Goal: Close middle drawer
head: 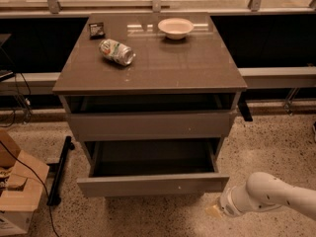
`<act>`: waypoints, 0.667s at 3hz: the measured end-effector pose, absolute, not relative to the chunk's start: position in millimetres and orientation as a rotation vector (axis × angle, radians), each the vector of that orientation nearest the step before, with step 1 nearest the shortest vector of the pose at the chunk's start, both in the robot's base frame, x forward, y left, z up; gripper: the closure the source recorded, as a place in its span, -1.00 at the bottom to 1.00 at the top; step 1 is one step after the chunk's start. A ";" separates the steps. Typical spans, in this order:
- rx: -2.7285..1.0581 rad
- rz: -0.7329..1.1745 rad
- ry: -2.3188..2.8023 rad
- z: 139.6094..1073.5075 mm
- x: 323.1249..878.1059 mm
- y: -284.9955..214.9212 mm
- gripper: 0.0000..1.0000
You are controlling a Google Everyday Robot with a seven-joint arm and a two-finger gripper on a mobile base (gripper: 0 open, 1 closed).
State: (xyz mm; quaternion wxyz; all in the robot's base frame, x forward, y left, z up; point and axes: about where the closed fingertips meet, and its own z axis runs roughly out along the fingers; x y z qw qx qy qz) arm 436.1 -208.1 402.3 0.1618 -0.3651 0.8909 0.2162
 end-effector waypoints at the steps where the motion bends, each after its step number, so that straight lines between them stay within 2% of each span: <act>1: -1.054 0.595 2.440 398.8 471.4 -193.4 1.00; 2: -1.063 0.595 2.362 396.8 511.0 -183.1 1.00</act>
Offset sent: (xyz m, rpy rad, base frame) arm 0.1265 0.0316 -0.0034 0.0991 -0.2398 0.0356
